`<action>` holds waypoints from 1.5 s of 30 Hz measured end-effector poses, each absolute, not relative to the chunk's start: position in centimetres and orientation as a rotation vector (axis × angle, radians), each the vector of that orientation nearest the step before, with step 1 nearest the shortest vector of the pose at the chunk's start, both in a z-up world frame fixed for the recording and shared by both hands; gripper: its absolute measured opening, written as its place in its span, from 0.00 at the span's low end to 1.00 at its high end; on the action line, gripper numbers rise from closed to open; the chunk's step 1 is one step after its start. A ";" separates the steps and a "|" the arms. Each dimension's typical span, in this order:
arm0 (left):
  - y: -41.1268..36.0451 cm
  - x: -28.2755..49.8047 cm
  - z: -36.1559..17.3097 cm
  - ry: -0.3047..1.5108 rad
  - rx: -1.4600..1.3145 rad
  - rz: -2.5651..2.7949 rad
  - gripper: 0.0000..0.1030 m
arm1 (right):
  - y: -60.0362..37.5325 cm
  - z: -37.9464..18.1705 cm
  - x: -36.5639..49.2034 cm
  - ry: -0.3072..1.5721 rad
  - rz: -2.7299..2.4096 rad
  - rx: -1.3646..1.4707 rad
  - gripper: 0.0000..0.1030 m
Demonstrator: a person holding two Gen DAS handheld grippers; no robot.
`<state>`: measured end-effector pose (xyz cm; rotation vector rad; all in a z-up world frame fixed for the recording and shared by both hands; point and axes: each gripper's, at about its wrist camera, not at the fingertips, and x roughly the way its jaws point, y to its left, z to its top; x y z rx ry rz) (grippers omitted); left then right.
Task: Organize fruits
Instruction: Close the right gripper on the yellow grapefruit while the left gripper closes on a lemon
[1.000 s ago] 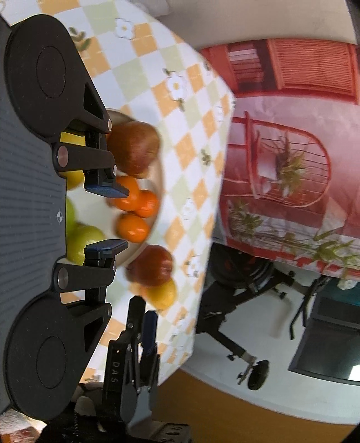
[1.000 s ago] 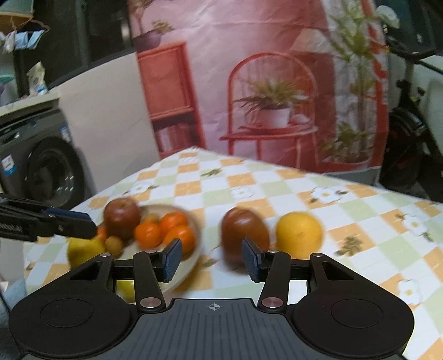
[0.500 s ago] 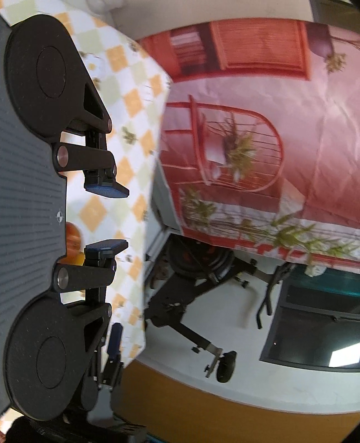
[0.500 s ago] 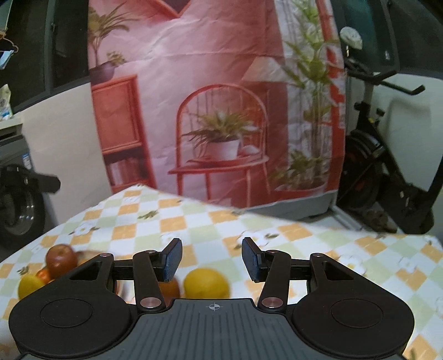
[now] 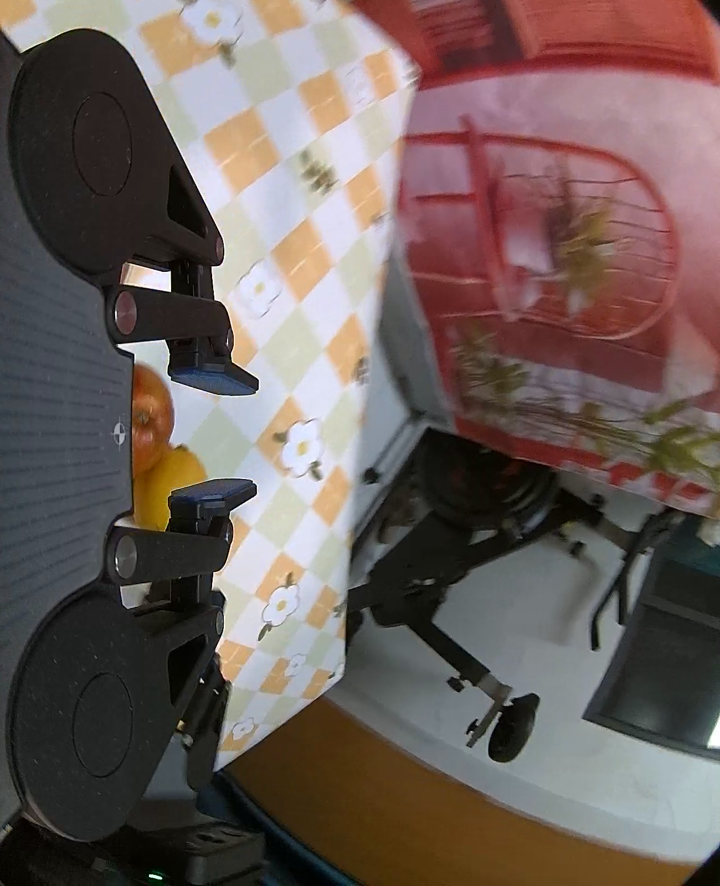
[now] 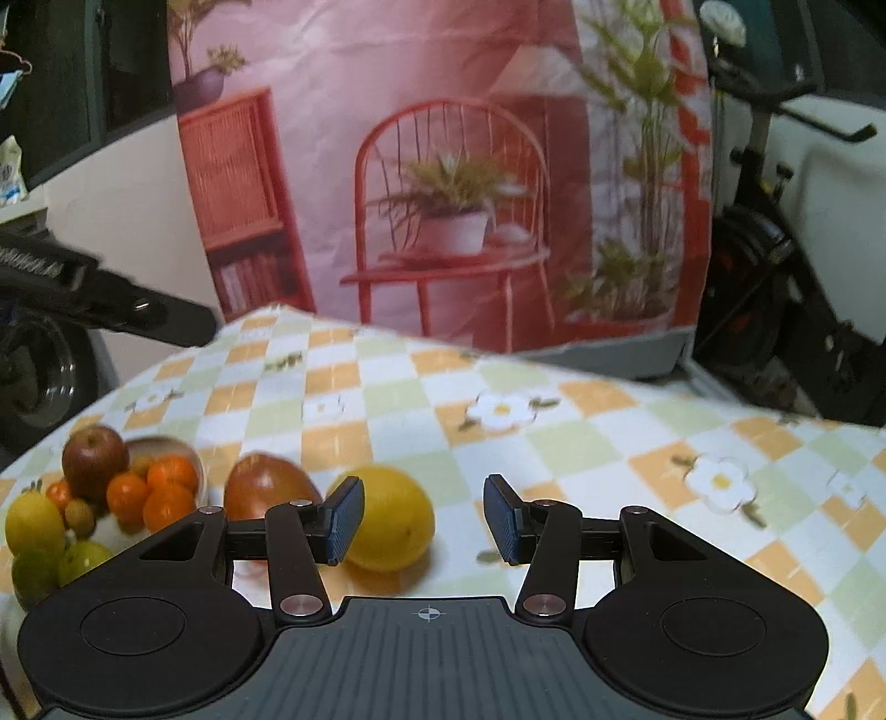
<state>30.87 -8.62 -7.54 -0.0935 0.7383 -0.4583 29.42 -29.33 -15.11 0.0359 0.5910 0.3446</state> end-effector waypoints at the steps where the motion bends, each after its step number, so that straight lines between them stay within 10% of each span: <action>1: -8.4 31.5 -8.0 0.753 -0.105 -0.459 0.34 | -29.1 -15.4 29.5 0.600 0.350 0.030 0.43; 33: -13.8 35.4 -13.9 1.013 -0.101 -0.647 0.31 | -30.7 -17.6 28.0 0.653 0.441 0.133 0.35; 45: -14.7 34.5 -13.5 0.979 -0.045 -0.669 0.30 | -30.4 -18.4 28.6 0.703 0.448 0.125 0.52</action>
